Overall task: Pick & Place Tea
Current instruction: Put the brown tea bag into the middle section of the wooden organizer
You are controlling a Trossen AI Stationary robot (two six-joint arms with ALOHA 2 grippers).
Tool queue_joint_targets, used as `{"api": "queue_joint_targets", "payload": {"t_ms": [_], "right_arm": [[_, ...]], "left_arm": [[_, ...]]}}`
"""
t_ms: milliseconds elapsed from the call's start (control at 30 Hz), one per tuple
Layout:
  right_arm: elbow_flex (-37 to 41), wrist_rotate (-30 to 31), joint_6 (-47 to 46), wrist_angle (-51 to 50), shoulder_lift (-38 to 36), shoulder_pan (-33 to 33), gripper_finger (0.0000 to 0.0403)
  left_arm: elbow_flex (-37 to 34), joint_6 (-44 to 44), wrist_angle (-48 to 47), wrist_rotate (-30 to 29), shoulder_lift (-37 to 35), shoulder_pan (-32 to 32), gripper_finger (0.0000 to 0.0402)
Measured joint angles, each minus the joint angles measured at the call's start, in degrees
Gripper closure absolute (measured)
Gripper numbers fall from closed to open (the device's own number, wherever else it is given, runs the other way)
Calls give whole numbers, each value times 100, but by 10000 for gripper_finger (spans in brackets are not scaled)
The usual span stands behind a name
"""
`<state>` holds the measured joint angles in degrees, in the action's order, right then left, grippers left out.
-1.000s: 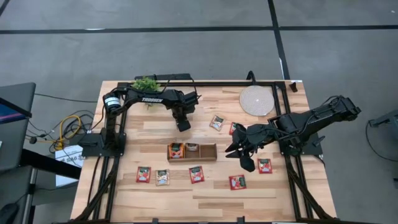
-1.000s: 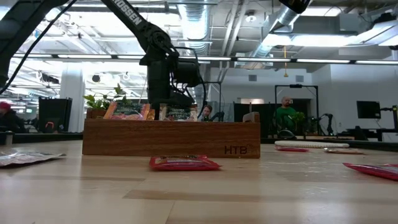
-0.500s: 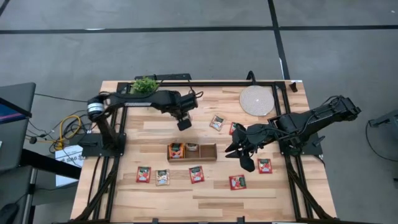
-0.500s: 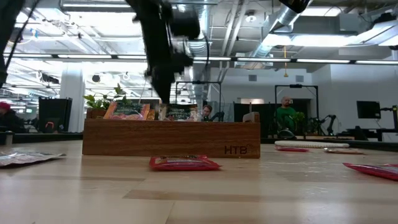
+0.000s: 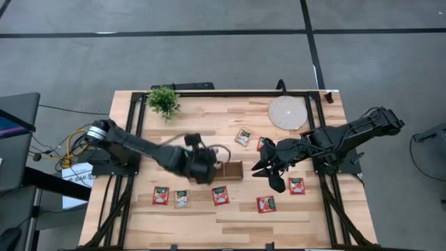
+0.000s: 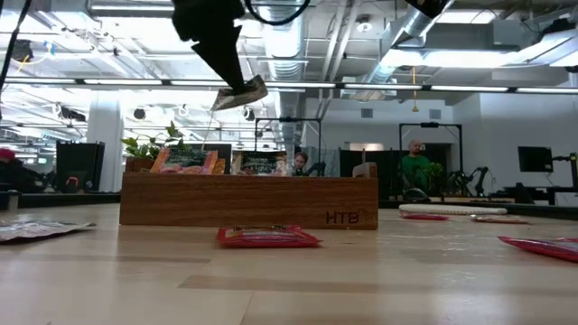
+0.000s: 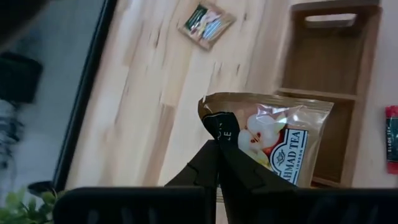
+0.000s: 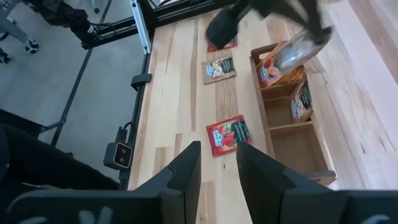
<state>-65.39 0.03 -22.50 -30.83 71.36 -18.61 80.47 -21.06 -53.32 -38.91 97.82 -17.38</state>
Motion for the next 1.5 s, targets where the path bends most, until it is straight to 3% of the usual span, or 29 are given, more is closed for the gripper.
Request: {"api": "queue_joint_targets", "payload": {"t_ms": [333, 600, 800, 1100, 1500], "right_arm": [[0, 2, -2, 6, 0, 0, 306], [0, 0, -4, 13, 2, -8, 306], [0, 0, -4, 8, 0, -56, 306], [0, -2, -4, 6, 2, -92, 306], [0, -2, -2, 5, 0, -87, 306]], "left_arm": [[7, 255, 191, -928, 913, -582, 401], [847, 555, 207, -1269, 1605, -667, 401], [1060, 366, -459, -1665, 1819, -660, 401], [1060, 98, -403, -1710, 2060, -668, 401], [1056, -601, -1057, -1694, 2406, -663, 401]]}}
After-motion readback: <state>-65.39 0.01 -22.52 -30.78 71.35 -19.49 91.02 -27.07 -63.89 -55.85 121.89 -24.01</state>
